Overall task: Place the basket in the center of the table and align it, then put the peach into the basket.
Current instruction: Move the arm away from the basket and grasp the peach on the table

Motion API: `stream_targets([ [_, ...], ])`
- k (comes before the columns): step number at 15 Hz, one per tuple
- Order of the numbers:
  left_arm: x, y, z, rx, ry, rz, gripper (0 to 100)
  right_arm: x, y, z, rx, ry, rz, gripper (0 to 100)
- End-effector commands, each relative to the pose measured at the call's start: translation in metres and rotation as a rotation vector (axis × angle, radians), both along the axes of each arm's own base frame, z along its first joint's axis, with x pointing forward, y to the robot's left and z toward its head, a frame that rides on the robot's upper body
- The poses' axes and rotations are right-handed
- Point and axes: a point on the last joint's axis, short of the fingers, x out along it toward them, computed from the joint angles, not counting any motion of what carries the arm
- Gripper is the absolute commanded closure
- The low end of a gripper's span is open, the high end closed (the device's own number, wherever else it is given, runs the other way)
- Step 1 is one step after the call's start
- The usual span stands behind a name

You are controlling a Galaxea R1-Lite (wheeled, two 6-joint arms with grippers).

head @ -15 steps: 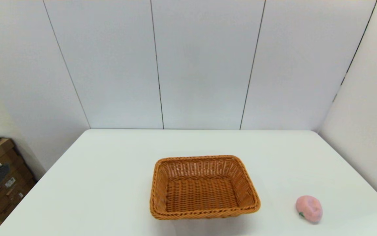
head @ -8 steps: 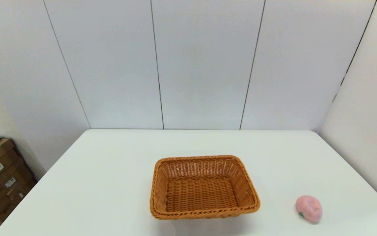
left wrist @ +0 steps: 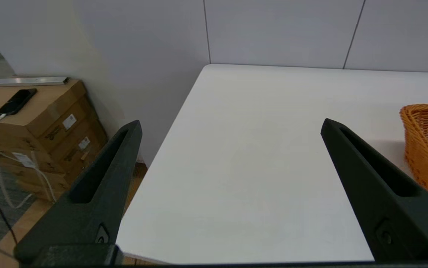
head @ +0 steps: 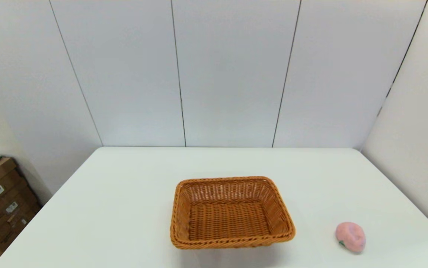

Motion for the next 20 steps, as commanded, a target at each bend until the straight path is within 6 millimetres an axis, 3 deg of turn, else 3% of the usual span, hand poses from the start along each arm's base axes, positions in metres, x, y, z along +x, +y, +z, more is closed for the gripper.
stream_targets([
  [1, -0.004, -0.003, -0.008, 0.018, 0.000, 0.029, 0, 0.000, 0.000, 0.000, 0.000, -0.001, 0.000, 0],
  [12, -0.010, -0.004, -0.063, -0.003, -0.006, -0.063, 0, 0.000, 0.000, 0.000, 0.000, -0.001, 0.000, 0],
  [20, -0.010, -0.007, -0.078, -0.084, -0.086, -0.195, 0, 0.000, 0.000, 0.000, -0.011, -0.003, 0.001, 0],
])
